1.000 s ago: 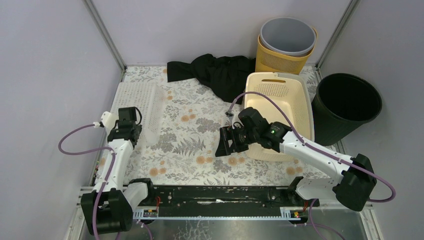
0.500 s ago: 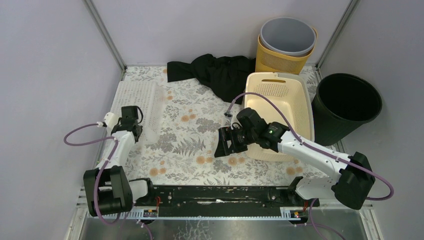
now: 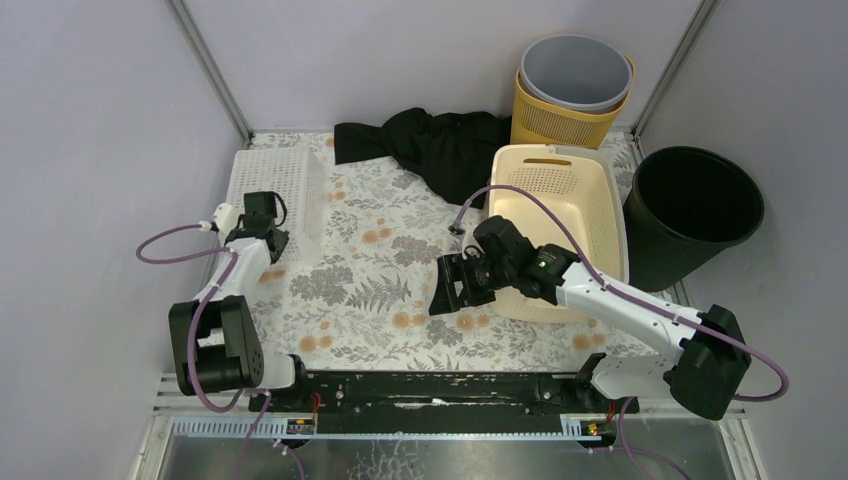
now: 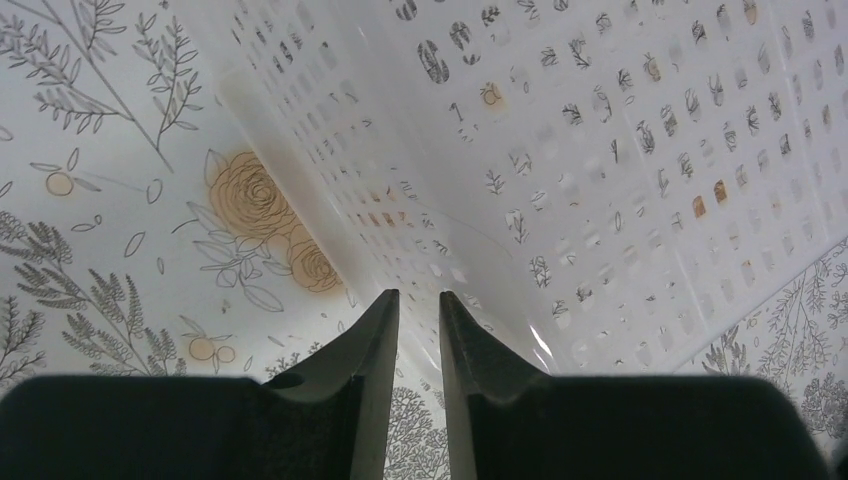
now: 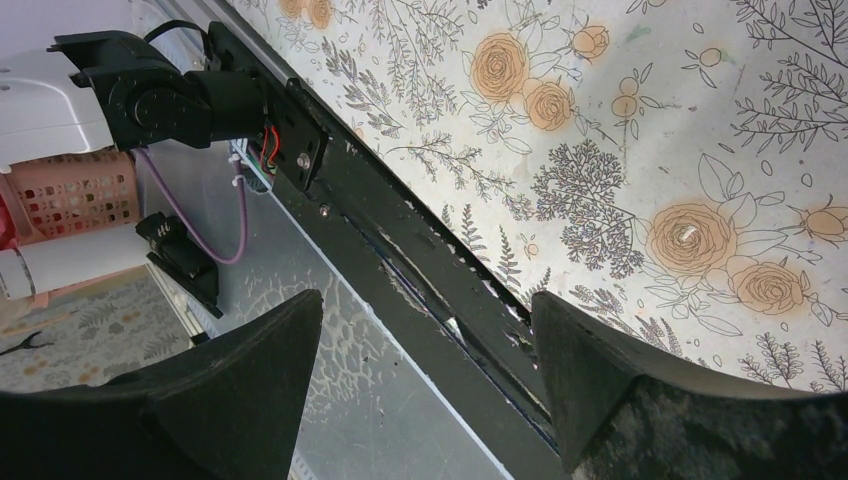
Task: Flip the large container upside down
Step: Move the container to the corner of the board.
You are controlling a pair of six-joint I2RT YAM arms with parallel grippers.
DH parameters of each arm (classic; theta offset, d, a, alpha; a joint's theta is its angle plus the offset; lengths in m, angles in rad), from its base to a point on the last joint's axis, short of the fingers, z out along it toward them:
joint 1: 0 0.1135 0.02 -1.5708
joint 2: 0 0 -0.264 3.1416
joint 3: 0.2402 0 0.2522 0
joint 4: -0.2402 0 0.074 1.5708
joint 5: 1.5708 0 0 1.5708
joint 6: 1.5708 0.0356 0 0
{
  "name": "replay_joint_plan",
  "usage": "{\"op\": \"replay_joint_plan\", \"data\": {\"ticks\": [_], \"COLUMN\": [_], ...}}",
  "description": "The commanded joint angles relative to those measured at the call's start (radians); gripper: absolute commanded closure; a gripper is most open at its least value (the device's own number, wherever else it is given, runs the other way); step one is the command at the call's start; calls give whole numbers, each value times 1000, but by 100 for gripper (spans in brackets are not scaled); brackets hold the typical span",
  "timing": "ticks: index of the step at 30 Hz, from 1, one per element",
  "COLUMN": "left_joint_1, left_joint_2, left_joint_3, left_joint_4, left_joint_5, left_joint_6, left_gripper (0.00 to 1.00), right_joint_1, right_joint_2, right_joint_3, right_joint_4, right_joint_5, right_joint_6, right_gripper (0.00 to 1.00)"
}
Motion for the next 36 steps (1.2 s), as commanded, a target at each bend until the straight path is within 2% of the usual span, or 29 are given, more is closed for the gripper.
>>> {"op": "replay_joint_plan", "data": {"ticks": [1, 9, 17, 36], "left_joint_1": [8, 22, 54, 54], "left_joint_2": [46, 117, 212, 417], "left_joint_3": [67, 142, 214, 387], "left_joint_4": [70, 51, 59, 60], "left_joint_5": [3, -46, -44, -27], "left_joint_6": [22, 19, 19, 17], "left_gripper": [72, 71, 71, 71], "right_joint_1": [8, 9, 10, 9], "right_joint_2": [-34, -47, -56, -69], "right_joint_3": [2, -2, -14, -40], "right_joint_4": [7, -5, -6, -6], "right_joint_5": [5, 11, 15, 26], "right_joint_6": [0, -4, -7, -19], "right_gripper": [17, 17, 17, 16]}}
